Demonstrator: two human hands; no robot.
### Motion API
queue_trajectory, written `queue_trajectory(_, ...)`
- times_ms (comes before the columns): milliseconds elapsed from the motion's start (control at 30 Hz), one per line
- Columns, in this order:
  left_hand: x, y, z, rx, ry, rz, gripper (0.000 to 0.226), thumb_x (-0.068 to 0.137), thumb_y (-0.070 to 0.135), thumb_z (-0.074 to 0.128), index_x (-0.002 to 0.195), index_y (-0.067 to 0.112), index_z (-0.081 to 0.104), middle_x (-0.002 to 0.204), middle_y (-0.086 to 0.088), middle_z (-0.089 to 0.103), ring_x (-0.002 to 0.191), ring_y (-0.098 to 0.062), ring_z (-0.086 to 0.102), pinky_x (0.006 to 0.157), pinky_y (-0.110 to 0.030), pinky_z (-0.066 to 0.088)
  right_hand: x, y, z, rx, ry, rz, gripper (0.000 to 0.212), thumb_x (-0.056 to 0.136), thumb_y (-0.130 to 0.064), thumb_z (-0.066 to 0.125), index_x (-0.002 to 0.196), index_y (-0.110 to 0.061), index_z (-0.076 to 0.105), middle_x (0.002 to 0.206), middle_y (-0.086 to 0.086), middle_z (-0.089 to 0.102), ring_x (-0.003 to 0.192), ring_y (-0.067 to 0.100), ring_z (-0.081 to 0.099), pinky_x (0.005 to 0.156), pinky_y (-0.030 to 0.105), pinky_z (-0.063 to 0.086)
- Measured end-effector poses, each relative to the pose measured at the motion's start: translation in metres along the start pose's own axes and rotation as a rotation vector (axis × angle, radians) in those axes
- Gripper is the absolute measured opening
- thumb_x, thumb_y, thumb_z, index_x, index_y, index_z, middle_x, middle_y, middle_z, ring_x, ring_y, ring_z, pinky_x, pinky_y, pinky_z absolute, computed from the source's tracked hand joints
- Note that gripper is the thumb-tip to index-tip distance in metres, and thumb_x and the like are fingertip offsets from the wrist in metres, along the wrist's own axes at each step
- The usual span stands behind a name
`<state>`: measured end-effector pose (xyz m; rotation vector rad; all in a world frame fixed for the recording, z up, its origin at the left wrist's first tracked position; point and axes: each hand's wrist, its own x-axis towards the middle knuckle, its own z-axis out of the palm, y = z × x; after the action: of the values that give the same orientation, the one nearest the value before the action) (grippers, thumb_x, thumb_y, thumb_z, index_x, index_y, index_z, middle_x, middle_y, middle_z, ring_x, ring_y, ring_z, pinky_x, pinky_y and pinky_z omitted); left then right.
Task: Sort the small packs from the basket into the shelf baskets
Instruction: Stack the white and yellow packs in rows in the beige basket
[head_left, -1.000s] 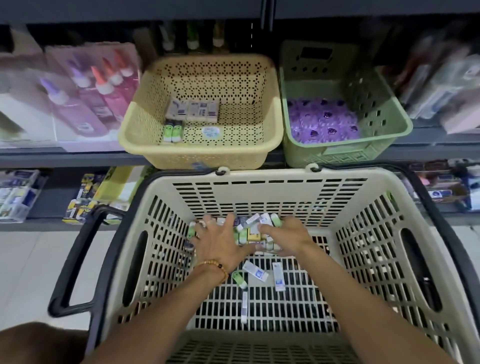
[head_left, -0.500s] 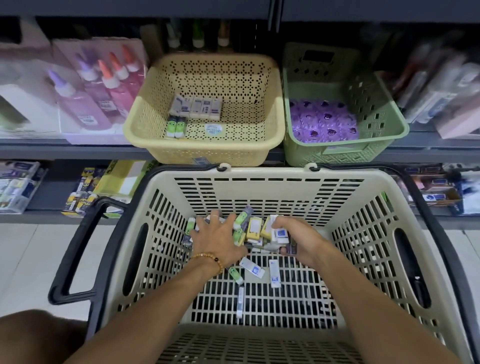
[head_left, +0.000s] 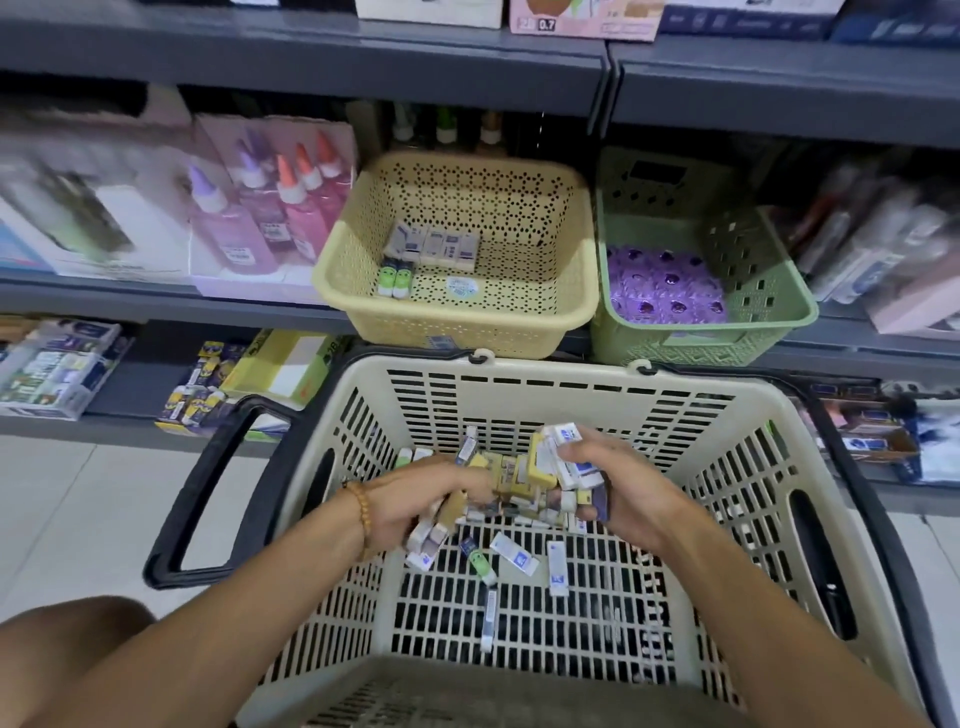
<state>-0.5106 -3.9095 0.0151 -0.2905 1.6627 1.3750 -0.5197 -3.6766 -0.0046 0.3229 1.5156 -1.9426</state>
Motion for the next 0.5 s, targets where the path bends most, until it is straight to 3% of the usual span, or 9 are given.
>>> queue_trajectory(67, -0.012, 0.001, -0.006, -0.19, -0.056, 0.028, 0.046, 0.052, 0.033, 0.078, 0.093, 0.014, 0.068, 0.092, -0.01, 0.061, 0.083, -0.022, 0.053, 0.075, -0.036, 0.046, -0.008, -0.009, 0.008, -0.004, -0.033, -0.045, 0.031, 0.082, -0.018, 0.069, 0.112, -0.012, 0.069, 0.082, 0.01, 0.068, 0.058, 0.019, 0.06, 0.038, 0.021, 0.041)
queue_trajectory(200, -0.037, 0.014, -0.019, -0.369, -0.069, 0.133, 0.048, 0.05, 0.028, 0.08, 0.092, 0.012, 0.064, 0.09, -0.012, 0.069, 0.079, -0.028, 0.064, 0.077, -0.037, 0.052, -0.022, -0.04, 0.034, -0.072, -0.066, -0.132, 0.032, 0.076, -0.025, 0.074, 0.108, -0.023, 0.072, 0.084, 0.007, 0.067, 0.064, 0.019, 0.055, 0.043, 0.022, 0.036)
queue_trajectory(300, -0.06, 0.029, -0.03, -0.421, -0.057, 0.222, 0.044, 0.051, 0.023, 0.08, 0.091, 0.013, 0.067, 0.103, -0.016, 0.062, 0.089, -0.033, 0.06, 0.095, -0.053, 0.045, -0.027, -0.074, 0.055, -0.127, -0.081, -0.214, 0.058, 0.071, -0.028, 0.08, 0.125, -0.02, 0.062, 0.096, 0.01, 0.068, 0.071, 0.019, 0.057, 0.059, 0.029, 0.037)
queue_trajectory(367, -0.075, 0.039, -0.038, -0.427, -0.067, 0.297, 0.043, 0.05, 0.022, 0.082, 0.09, 0.013, 0.069, 0.102, -0.015, 0.061, 0.091, -0.032, 0.058, 0.105, -0.059, 0.035, -0.028, -0.099, 0.069, -0.16, -0.093, -0.268, 0.064, 0.068, -0.028, 0.082, 0.127, -0.017, 0.06, 0.093, 0.011, 0.07, 0.067, 0.018, 0.06, 0.057, 0.025, 0.039)
queue_trajectory(433, -0.089, 0.049, -0.048, -0.428, -0.053, 0.364, 0.043, 0.046, 0.022, 0.085, 0.087, 0.014, 0.071, 0.1, -0.013, 0.062, 0.09, -0.031, 0.058, 0.106, -0.058, 0.036, -0.024, -0.122, 0.082, -0.227, -0.093, -0.309, 0.051, 0.071, -0.027, 0.08, 0.119, -0.019, 0.066, 0.084, 0.01, 0.069, 0.06, 0.017, 0.058, 0.041, 0.02, 0.036)
queue_trajectory(500, -0.101, 0.06, -0.059, -0.439, -0.028, 0.428, 0.048, 0.039, 0.024, 0.089, 0.083, 0.014, 0.073, 0.099, -0.013, 0.064, 0.089, -0.03, 0.059, 0.099, -0.051, 0.043, -0.016, -0.142, 0.09, -0.315, -0.076, -0.341, 0.028, 0.079, -0.024, 0.075, 0.106, -0.022, 0.071, 0.081, 0.007, 0.068, 0.056, 0.017, 0.053, 0.037, 0.019, 0.031)
